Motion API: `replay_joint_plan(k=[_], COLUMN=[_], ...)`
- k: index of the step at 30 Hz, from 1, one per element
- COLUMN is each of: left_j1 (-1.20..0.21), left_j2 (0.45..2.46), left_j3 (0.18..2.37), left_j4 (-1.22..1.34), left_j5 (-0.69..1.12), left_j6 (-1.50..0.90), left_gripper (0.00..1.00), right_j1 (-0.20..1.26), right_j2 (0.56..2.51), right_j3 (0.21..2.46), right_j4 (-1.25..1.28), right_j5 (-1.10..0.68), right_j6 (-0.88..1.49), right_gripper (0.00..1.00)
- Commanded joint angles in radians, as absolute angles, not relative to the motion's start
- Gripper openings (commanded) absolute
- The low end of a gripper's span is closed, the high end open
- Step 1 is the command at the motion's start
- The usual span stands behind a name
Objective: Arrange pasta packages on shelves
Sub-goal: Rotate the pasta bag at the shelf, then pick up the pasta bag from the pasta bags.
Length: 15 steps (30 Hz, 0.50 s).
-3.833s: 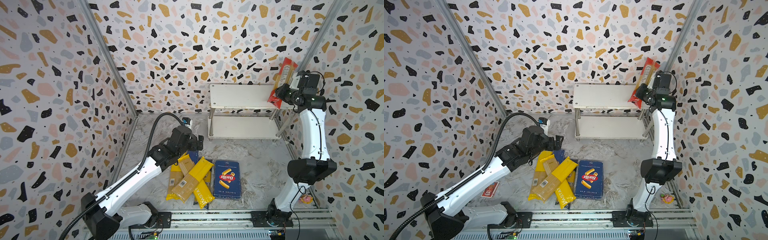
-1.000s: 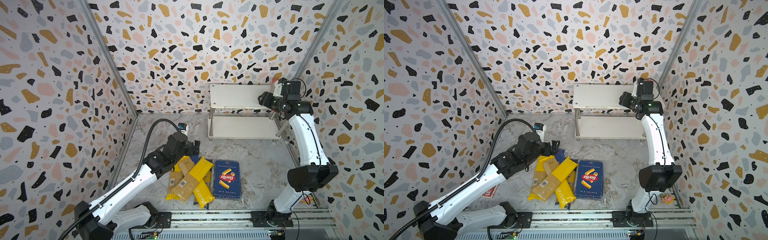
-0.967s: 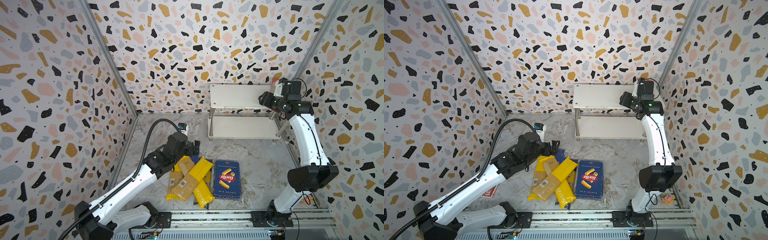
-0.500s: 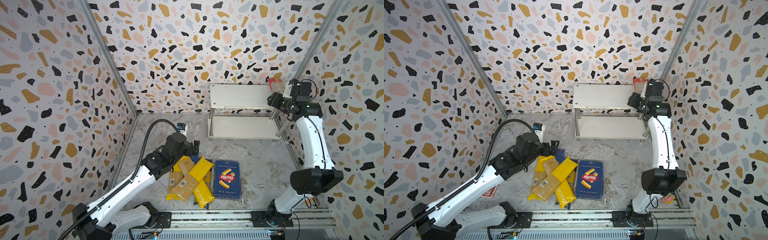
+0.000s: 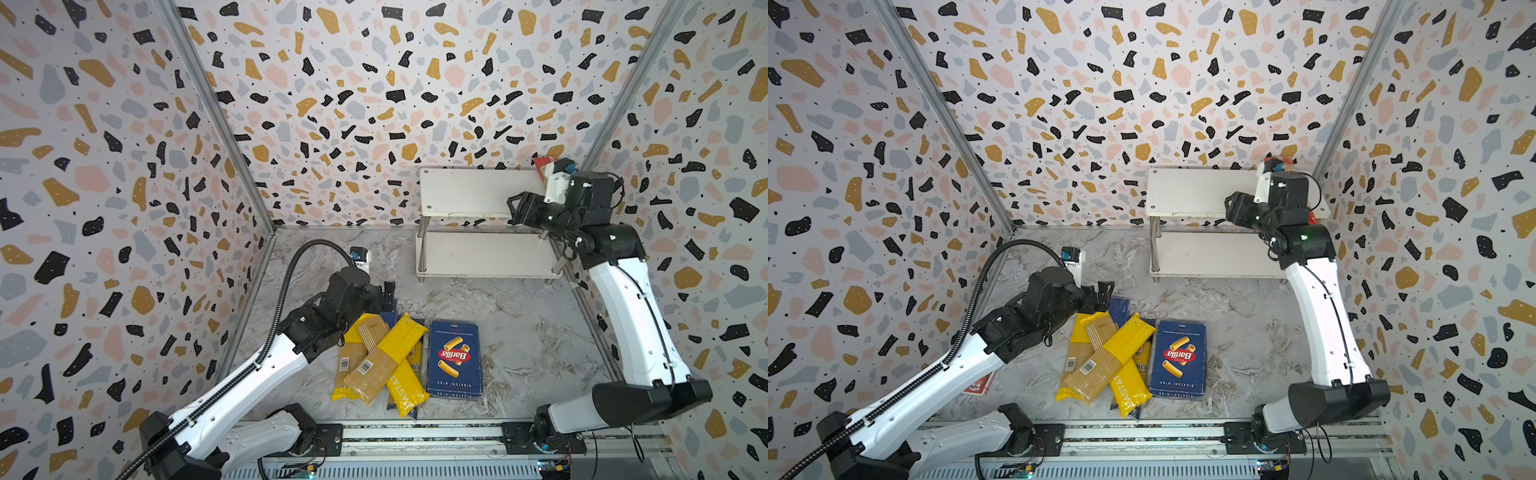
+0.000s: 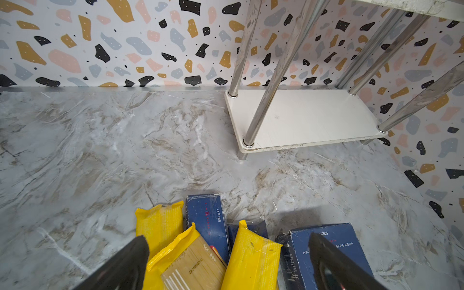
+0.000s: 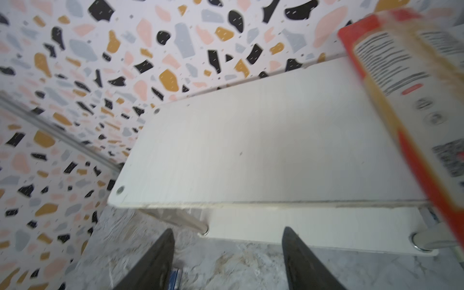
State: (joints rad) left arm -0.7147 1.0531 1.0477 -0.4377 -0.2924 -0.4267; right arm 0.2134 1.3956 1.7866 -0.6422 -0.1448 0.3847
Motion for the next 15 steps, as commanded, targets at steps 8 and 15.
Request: replay_joint_plan(k=[8,15], left_j1=[-0.718,-0.718], left_j2=[0.954,0.909], left_j3=[0.995,0.974], left_j4=[-0.507,-0.540], left_j5=[-0.363,-0.386], left_j6=[-0.482,-0.519], left_gripper=[0.99,1.00], right_j1=[0.489,0.612], right_j2=[1.183,1.091], right_j3=[1.510,1.422], right_j4=[-0.519,-0.550], right_j5=[-0.123,-0.099], right_j6=[0.366,0.336], right_gripper=[0.71,0.71])
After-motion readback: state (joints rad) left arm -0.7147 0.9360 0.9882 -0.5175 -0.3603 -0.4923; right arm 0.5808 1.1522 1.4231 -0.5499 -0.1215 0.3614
